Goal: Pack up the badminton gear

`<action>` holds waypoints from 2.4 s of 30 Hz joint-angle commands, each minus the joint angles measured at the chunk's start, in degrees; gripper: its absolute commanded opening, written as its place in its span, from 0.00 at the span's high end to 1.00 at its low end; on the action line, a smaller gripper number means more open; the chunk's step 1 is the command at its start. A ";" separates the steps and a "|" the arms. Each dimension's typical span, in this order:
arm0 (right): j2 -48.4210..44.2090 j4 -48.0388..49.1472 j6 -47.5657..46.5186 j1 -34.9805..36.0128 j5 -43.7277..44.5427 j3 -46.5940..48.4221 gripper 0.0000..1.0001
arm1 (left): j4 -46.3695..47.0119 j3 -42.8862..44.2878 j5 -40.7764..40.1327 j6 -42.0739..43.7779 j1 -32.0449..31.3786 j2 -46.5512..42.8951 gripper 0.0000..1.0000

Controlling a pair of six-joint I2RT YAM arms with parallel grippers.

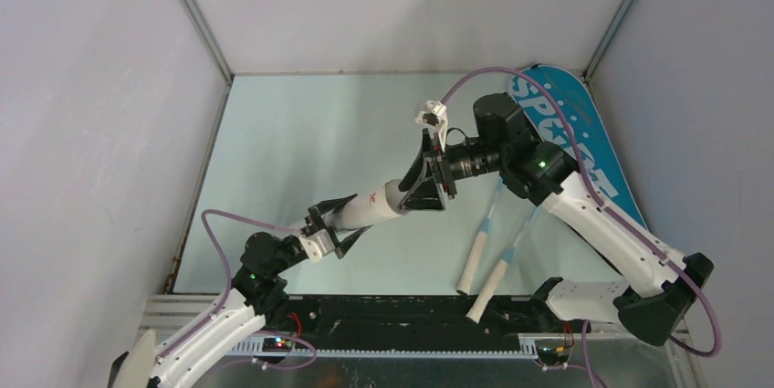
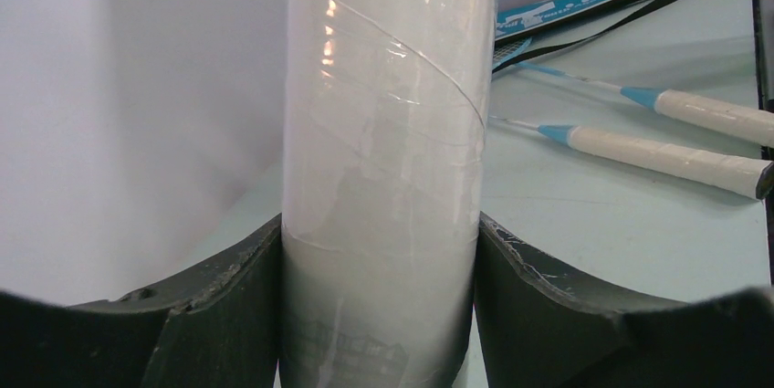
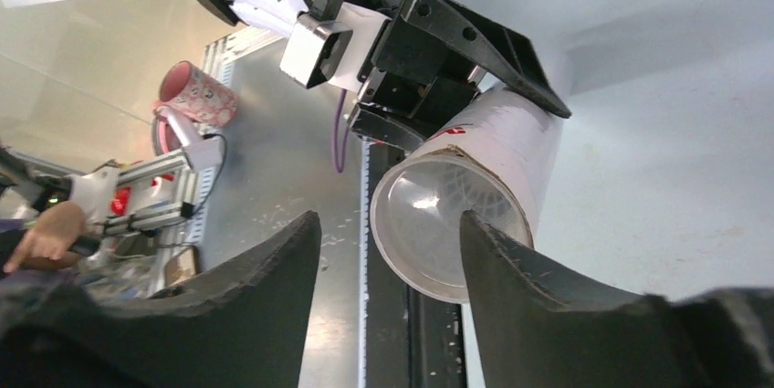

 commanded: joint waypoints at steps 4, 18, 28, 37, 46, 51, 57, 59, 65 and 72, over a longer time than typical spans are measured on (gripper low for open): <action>-5.85 -1.56 -4.91 0.04 9.49 1.74 0.29 | 4.11 0.05 0.81 -0.54 -0.30 -1.06 0.32; -8.70 1.12 -6.68 0.20 30.11 -4.79 0.01 | 3.48 0.21 0.70 -0.36 -0.27 -1.44 0.32; -4.10 -2.15 -9.15 2.41 26.62 -5.11 0.01 | 3.05 0.17 0.39 -0.24 -0.29 -1.88 0.32; -2.55 -0.76 -9.05 3.72 25.28 -5.58 0.01 | 3.14 0.23 0.39 -0.27 -0.30 -1.77 0.32; -4.95 -4.45 -11.74 5.24 25.17 -5.88 0.01 | 4.46 -0.56 -0.34 -0.80 -0.30 -2.69 0.32; -6.18 -5.78 -12.88 5.69 23.85 -7.29 0.01 | 4.55 -0.78 -0.73 -1.06 -0.30 -3.48 0.32; -5.48 -6.02 -14.33 6.91 24.49 -7.60 0.01 | 4.64 -1.08 -0.76 -1.32 -0.29 -4.58 0.32; -4.69 -5.16 -14.19 7.16 25.94 -7.58 0.01 | 4.58 -1.09 -0.68 -1.42 -0.30 -4.94 0.32; -3.42 -1.19 -11.10 7.22 37.75 -8.03 0.01 | 3.43 -1.16 -0.42 -1.25 -0.30 -6.49 0.32; -4.17 1.95 -10.88 7.24 40.79 -8.72 0.01 | 2.58 -1.25 -0.19 -1.06 -0.26 -7.72 0.32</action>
